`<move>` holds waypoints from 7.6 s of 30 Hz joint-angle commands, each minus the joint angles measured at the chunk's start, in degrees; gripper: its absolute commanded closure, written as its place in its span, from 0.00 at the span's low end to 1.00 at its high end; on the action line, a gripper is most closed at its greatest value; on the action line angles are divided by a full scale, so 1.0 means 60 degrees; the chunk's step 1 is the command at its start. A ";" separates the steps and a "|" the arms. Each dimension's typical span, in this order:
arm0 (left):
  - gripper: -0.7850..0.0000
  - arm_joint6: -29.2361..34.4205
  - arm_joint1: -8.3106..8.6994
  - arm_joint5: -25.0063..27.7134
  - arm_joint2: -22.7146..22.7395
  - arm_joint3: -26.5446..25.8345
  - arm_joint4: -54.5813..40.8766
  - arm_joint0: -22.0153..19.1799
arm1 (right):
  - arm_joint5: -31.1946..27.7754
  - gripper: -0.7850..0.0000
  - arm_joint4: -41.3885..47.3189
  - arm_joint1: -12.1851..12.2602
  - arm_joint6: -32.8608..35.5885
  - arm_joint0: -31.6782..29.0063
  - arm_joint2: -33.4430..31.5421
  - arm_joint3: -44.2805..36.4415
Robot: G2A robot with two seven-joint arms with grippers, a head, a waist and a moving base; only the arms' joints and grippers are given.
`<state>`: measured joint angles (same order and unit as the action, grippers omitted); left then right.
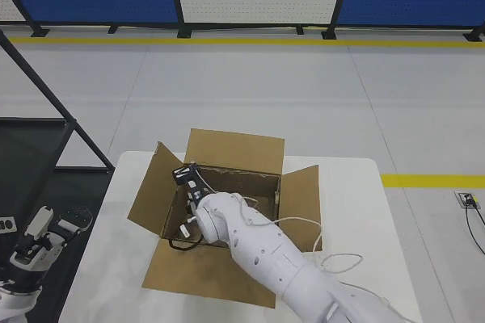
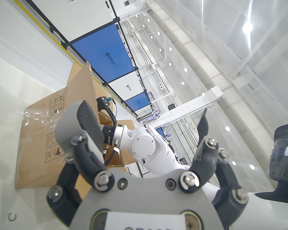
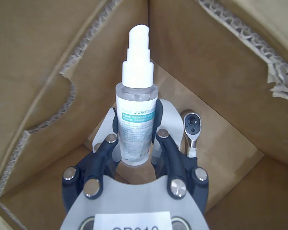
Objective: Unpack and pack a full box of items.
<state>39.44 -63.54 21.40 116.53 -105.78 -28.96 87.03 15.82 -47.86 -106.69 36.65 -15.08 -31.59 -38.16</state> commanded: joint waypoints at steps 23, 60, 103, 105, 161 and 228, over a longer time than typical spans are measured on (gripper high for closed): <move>0.00 0.0000 0.0000 -0.0001 0.0000 0.0000 -0.0002 0.0000 | 0.1191 1.00 -0.4055 0.1839 0.1478 -0.3809 -0.1801 -0.6910; 0.00 0.0000 0.0000 -0.0001 0.0000 0.0000 -0.0002 0.0000 | 0.0594 1.00 -0.3498 0.2784 -0.4016 -1.2174 -0.7785 -1.5860; 0.00 0.0000 0.0000 -0.0001 0.0000 0.0000 -0.0002 0.0000 | -0.4298 1.00 -0.4373 0.3237 -1.0723 -1.4252 -1.0682 -1.2947; 0.00 0.0000 0.0000 -0.0001 0.0000 0.0000 -0.0002 0.0000 | -0.4538 1.00 -0.4563 0.3279 -1.0930 -1.4294 -1.0798 -1.2528; 0.00 0.0000 0.0000 -0.0001 0.0000 0.0000 -0.0002 0.0000 | -0.3115 1.00 -0.7326 0.3509 -1.1344 -1.0989 -0.9118 -0.6101; 0.00 0.0000 0.0000 -0.0001 0.0000 0.0000 -0.0002 0.0000 | -0.3249 0.00 -0.6354 0.3915 -1.0301 -1.4348 -0.9471 -1.1710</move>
<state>39.44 -63.54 21.40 116.53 -105.78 -28.96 87.03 -3.68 -85.99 -83.20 -25.21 -101.16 -88.41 -108.40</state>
